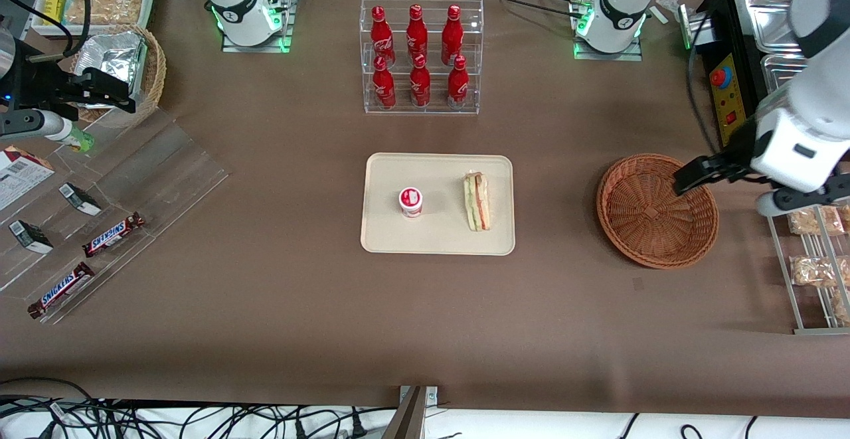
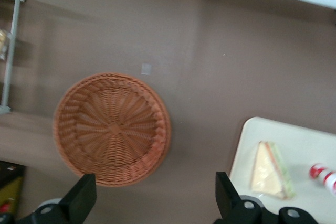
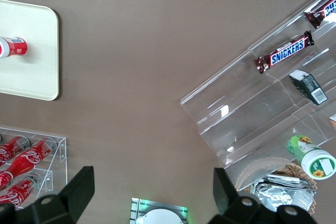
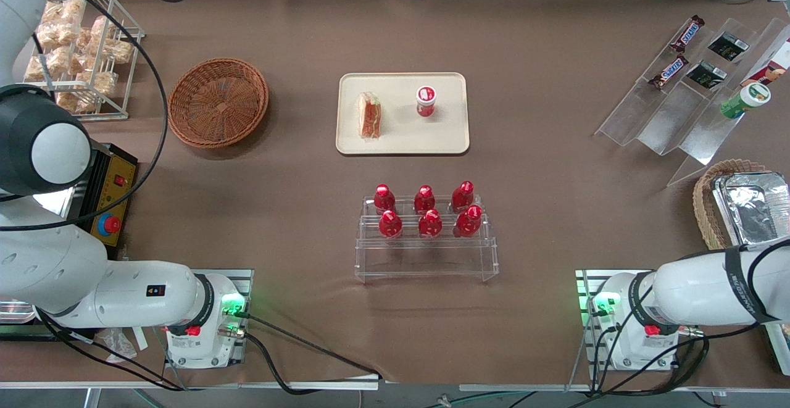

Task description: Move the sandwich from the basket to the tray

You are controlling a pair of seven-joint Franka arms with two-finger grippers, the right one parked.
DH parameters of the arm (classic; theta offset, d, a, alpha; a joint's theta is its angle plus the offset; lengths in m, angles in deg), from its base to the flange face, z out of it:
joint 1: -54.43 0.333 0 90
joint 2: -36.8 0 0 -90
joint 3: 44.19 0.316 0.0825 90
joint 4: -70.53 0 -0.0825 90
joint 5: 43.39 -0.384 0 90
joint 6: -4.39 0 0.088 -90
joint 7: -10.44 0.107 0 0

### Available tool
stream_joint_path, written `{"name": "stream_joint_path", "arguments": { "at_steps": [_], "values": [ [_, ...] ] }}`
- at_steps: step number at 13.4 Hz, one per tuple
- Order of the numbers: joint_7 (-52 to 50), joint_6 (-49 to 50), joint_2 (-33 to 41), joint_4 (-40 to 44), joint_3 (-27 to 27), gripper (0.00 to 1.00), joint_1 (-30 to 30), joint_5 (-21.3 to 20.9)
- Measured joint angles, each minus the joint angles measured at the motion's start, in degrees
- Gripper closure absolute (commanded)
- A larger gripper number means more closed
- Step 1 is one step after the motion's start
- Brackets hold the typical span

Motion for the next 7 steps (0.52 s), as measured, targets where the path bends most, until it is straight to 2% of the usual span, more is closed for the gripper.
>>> {"name": "stream_joint_path", "arguments": {
  "at_steps": [4,7],
  "values": [
    [19.84,3.4,1.11,-0.39,3.08,0.0,0.25,0.24],
    [23.66,3.74,1.11,-1.3,3.34,0.0,0.23,0.24]
  ]
}}
